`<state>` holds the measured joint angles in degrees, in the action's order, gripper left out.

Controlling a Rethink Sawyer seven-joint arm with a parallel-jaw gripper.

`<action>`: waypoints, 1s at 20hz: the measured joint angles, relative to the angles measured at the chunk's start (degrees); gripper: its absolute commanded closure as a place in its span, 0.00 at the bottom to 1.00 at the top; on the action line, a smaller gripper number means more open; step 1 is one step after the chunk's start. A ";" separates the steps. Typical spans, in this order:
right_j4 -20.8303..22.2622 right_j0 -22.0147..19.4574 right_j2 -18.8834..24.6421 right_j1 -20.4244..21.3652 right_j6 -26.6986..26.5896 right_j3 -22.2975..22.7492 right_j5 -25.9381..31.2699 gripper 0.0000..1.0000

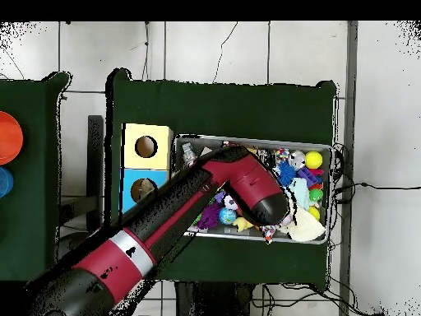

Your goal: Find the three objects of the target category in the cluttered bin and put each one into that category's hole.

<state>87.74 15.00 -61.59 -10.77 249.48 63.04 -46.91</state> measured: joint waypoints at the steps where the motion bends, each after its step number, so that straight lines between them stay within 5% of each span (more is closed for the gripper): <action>1: 0.00 -0.01 0.04 0.15 0.00 0.12 0.00 0.00; 20: 0.80 -0.52 5.54 2.77 -0.02 3.11 0.00 0.00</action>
<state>88.54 14.48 -56.06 -8.00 249.46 66.16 -46.91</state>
